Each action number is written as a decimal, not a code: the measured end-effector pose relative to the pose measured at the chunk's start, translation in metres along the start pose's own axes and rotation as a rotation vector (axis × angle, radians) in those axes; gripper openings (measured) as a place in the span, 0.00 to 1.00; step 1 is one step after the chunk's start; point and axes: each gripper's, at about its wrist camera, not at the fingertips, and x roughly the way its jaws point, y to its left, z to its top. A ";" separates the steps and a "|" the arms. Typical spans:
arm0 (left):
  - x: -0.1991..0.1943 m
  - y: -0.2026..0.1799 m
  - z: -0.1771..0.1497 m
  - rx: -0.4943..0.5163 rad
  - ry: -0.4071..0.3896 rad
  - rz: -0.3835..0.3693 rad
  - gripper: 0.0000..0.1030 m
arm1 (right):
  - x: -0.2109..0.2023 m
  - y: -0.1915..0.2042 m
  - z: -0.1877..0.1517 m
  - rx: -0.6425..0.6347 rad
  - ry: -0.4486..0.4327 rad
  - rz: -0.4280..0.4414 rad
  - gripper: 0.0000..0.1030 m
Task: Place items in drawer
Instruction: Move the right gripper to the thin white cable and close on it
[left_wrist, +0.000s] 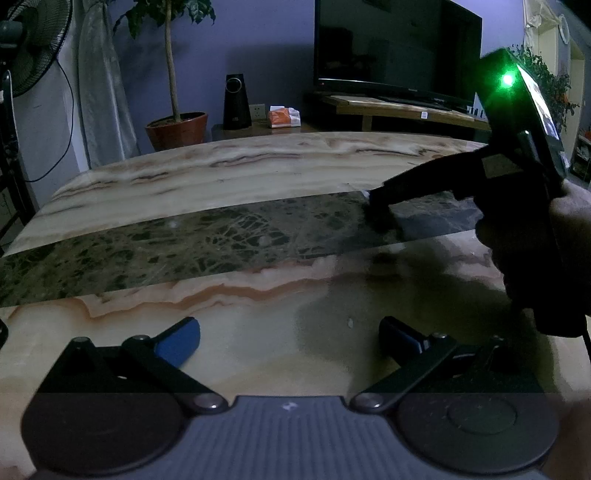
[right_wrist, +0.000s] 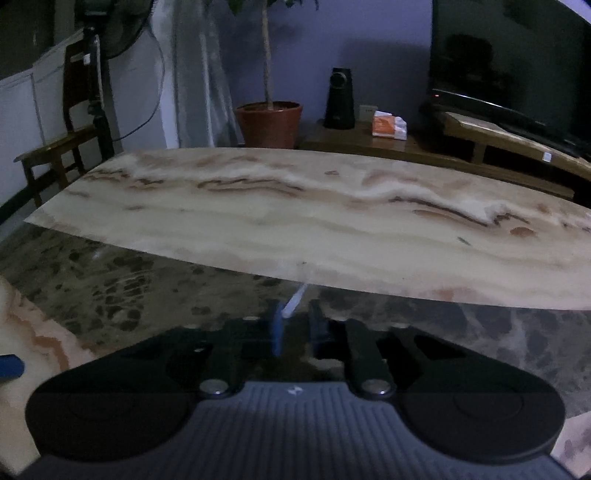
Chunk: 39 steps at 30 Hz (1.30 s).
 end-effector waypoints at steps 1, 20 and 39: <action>0.000 0.000 0.000 0.000 0.000 0.000 1.00 | -0.001 -0.002 -0.001 0.001 -0.004 0.002 0.01; 0.000 0.000 0.000 0.000 0.000 0.000 1.00 | -0.036 -0.009 -0.007 -0.142 -0.062 0.129 0.14; 0.000 0.000 0.000 0.000 0.000 0.000 1.00 | 0.003 -0.018 -0.001 -0.176 -0.021 0.151 0.28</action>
